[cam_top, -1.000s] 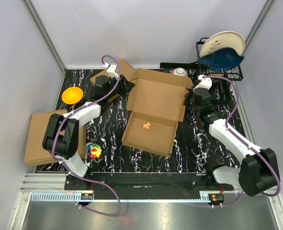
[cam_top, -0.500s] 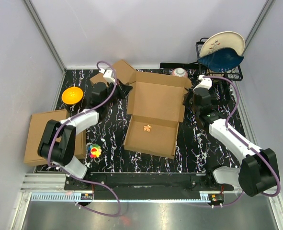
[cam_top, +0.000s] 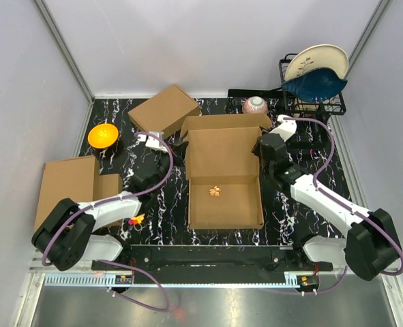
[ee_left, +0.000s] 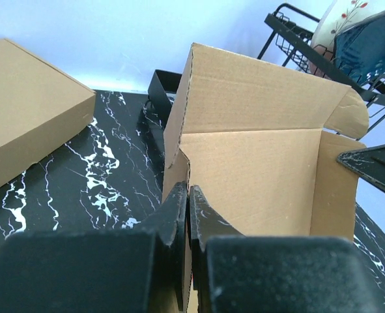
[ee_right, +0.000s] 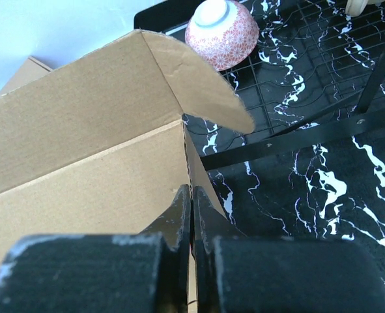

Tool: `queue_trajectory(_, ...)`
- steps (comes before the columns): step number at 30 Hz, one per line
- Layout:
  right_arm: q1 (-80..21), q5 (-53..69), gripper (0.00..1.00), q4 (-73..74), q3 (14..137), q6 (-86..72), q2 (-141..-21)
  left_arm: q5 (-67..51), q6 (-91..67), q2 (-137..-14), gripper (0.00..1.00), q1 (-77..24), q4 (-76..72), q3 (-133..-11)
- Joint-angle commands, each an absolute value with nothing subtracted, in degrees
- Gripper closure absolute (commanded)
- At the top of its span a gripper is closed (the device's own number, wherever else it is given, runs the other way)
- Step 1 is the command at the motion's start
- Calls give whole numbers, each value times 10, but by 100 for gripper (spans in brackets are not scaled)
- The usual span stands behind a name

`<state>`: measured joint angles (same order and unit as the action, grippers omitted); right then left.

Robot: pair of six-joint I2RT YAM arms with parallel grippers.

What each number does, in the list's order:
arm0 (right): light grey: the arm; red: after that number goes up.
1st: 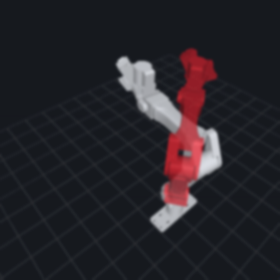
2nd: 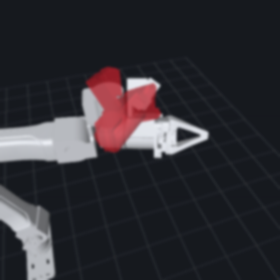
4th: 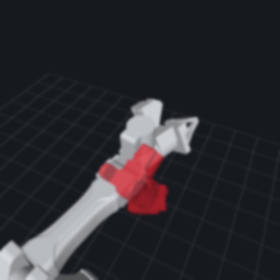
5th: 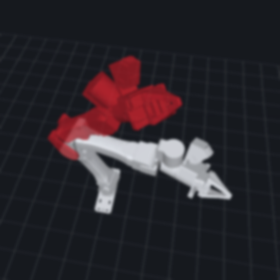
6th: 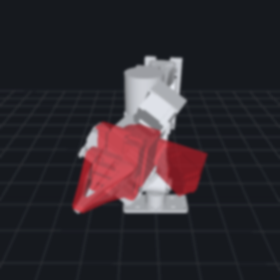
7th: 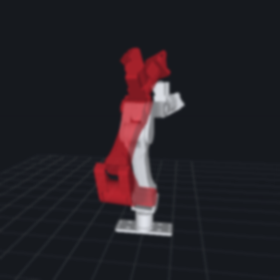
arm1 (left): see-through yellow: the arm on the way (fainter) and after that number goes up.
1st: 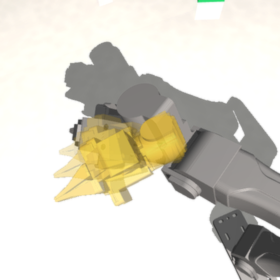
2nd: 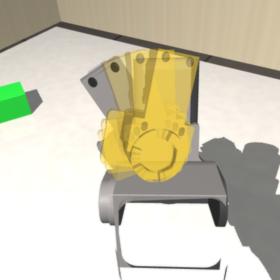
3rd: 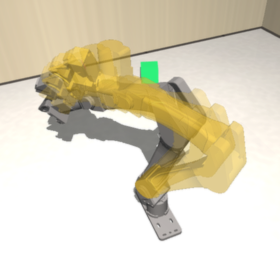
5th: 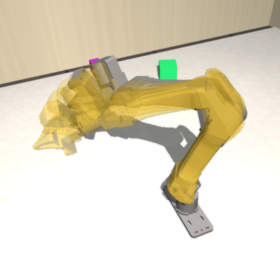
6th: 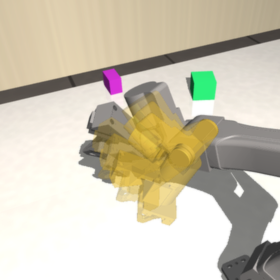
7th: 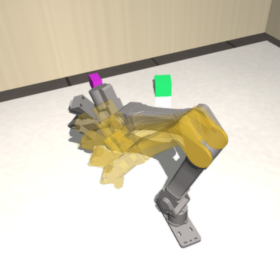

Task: Fold the paper box
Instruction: Close the paper box at the center of the board.

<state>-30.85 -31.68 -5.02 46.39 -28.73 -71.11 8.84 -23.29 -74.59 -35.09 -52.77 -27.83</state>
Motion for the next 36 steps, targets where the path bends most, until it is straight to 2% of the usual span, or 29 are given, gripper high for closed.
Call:
queue_trajectory(1,-358,-343,100,-58,425,-341,-692,159,-200,-724,100,-399,-654,-237)
queue_trajectory(9,-381,-359,100,-71,316,-362,-607,224,-178,-741,100,-468,-780,-182)
queue_trajectory(20,-397,-359,100,-4,214,-418,-487,291,-172,-743,100,-574,-827,-118)
queue_trajectory(36,-435,-336,100,54,156,-522,-461,368,-177,-820,100,-664,-953,-58)
